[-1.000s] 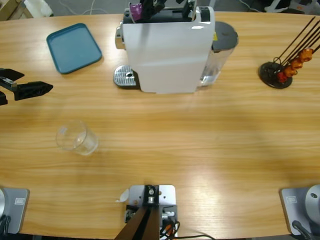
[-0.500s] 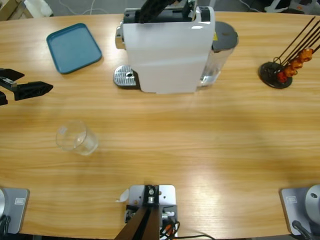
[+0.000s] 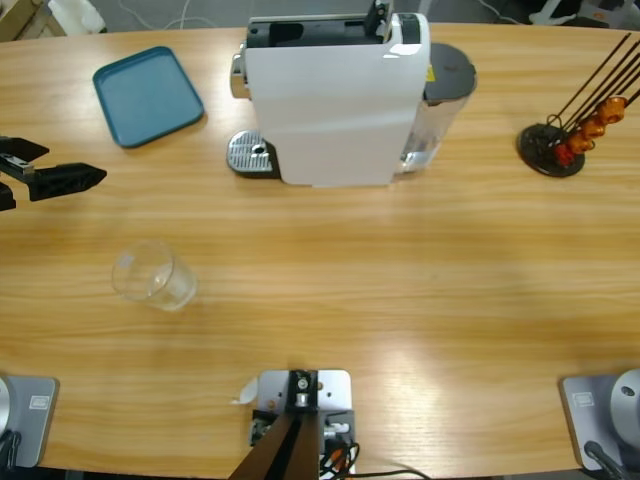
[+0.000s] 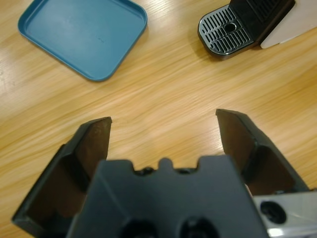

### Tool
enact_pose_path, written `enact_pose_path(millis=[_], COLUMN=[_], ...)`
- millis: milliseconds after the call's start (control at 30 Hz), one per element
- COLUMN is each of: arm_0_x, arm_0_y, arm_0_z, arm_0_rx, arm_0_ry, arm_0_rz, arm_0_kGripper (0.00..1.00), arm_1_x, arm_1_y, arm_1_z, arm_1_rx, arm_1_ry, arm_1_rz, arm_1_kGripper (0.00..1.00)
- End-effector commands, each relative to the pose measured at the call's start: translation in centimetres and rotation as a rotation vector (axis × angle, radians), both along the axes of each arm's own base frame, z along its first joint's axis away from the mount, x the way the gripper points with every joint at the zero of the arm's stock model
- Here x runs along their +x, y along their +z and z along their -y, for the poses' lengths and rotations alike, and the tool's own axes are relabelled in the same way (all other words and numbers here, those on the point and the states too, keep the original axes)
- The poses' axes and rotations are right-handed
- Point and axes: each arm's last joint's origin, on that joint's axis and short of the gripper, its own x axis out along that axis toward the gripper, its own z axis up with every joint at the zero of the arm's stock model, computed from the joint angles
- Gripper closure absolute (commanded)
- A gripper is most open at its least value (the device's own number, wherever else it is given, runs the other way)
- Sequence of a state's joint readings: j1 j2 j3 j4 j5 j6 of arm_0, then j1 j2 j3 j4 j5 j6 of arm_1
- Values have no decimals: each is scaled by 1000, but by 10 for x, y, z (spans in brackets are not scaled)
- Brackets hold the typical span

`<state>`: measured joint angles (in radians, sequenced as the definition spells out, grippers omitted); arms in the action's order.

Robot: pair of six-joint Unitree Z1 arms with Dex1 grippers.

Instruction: Pour coffee

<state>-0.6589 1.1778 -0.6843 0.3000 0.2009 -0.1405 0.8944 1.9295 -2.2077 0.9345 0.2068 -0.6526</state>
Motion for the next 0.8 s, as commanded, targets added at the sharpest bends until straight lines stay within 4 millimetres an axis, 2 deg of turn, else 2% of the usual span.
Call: enact_pose_path(millis=[33,133,233,300,333,367,400,533,700,800], arm_0_x=[0,0,-1,-1,-2,-2,-2,-2,-2,-2], arm_0_y=[-12,-11,-11,-10,-10,-10,-10,-10,-11,-11], arm_0_z=[3,2,2,1,1,1,1,1,1,1], arm_0_rx=[22,21,18,17,16,16,16,15,16,17], arm_0_ry=[-26,-26,-26,-26,-26,-26,-26,-27,-26,-26], arm_0_rz=[-37,-35,-31,-30,-29,-29,-29,-30,-30,-31], arm_0_kGripper=[89,90,92,92,92,92,92,92,92,92], arm_1_x=[-57,-74,-83,-94,-102,-105,-104,-92,-60,-46], arm_1_y=[58,62,60,51,43,37,34,16,-25,-48], arm_1_z=[65,99,138,159,173,181,185,183,150,126], arm_1_rx=[-24,-44,28,148,298,395,420,414,307,268], arm_1_ry=[-201,-311,-422,-489,-530,-552,-568,-691,-833,-967], arm_1_rz=[132,177,101,53,29,-13,-48,-66,-1,118], arm_1_kGripper=[1000,1000,1000,1000,1000,1000,1000,1000,1000,1000])
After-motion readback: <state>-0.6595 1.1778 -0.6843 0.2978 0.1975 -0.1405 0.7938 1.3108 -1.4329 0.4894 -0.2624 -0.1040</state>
